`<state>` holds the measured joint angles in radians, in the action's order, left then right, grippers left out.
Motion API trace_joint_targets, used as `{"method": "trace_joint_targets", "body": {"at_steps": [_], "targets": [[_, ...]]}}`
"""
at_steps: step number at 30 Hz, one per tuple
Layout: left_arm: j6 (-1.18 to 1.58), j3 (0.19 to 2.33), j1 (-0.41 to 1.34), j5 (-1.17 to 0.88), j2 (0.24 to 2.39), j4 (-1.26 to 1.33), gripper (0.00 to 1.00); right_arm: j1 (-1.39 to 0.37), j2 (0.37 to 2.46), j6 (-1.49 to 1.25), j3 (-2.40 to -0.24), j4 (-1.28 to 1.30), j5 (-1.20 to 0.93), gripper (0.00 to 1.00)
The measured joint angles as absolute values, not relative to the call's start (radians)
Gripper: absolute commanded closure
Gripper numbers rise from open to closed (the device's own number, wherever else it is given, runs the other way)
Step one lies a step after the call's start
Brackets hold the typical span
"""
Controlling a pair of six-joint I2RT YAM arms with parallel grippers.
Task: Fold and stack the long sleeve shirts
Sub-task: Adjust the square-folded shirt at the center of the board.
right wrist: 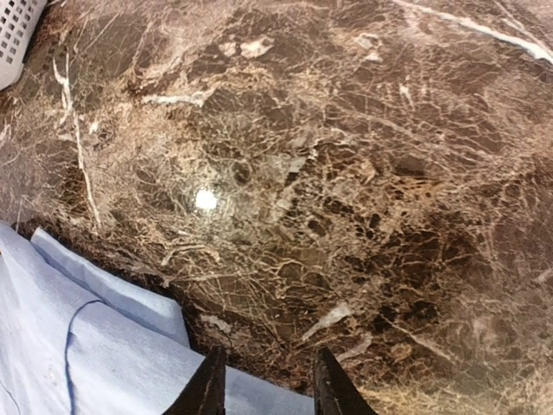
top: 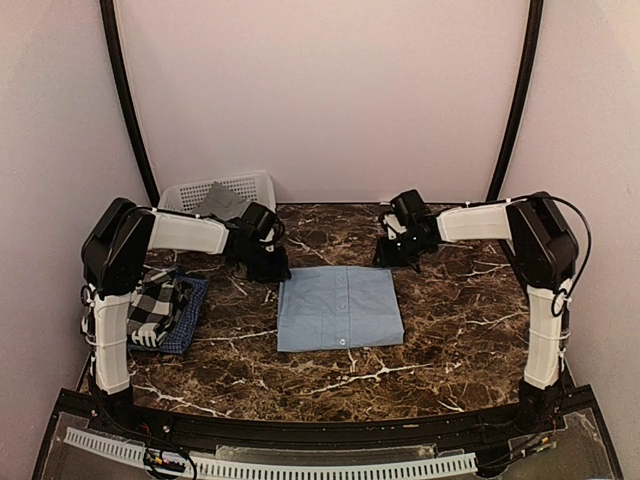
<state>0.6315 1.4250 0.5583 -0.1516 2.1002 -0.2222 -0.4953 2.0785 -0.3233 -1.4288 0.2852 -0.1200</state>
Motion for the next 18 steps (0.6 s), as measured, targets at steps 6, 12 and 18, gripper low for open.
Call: {"method": "trace_joint_targets", "body": {"at_steps": [6, 12, 18], "targets": [[0.620, 1.433, 0.558, -0.130, 2.070, -0.277, 0.61, -0.503, 1.956, -0.311, -1.420, 0.325, -0.105, 0.57], [0.622, 1.367, 0.558, -0.139, 1.937, -0.287, 0.53, -0.572, 1.790, -0.308, -1.340, 0.324, -0.091, 0.54], [0.641, 1.232, 0.558, -0.232, 1.811, -0.265, 0.46, -0.692, 1.756, -0.336, -1.233, 0.334, -0.084, 0.55]]}}
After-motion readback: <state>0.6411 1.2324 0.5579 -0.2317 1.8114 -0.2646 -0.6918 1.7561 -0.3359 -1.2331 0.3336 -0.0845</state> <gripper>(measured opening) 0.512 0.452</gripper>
